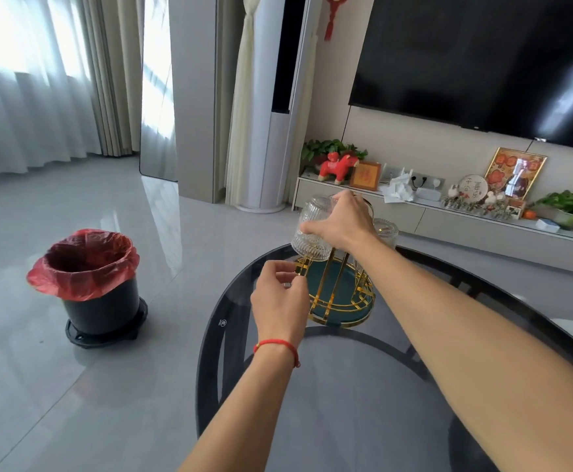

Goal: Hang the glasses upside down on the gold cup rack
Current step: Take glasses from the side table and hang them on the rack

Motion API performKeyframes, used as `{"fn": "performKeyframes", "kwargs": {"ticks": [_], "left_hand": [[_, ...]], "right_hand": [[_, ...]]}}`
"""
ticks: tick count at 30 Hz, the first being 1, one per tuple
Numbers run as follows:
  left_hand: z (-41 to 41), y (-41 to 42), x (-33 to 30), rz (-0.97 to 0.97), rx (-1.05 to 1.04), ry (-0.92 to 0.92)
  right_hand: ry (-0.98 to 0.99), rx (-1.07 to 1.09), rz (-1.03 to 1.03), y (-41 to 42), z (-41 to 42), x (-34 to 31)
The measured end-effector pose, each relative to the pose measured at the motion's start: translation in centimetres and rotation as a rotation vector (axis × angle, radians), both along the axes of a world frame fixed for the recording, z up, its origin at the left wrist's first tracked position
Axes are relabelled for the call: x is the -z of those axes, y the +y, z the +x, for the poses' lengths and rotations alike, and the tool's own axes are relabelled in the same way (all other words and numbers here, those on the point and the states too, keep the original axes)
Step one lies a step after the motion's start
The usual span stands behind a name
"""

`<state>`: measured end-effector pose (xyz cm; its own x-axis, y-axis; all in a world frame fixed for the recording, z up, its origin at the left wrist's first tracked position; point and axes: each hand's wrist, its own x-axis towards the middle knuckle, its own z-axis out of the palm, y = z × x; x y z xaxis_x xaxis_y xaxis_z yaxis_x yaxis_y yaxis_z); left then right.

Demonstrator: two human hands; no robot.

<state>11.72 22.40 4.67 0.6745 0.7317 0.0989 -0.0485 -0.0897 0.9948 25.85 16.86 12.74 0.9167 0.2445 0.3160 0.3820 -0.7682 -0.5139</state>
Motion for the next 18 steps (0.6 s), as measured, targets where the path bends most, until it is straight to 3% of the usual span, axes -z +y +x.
{"fn": "performKeyframes", "kwargs": {"ticks": [18], "left_hand": [[-0.4, 0.1, 0.1, 0.001, 0.048, 0.071]], "right_hand": [[-0.007, -0.017, -0.333, 0.1, -0.9, 2.5]]}}
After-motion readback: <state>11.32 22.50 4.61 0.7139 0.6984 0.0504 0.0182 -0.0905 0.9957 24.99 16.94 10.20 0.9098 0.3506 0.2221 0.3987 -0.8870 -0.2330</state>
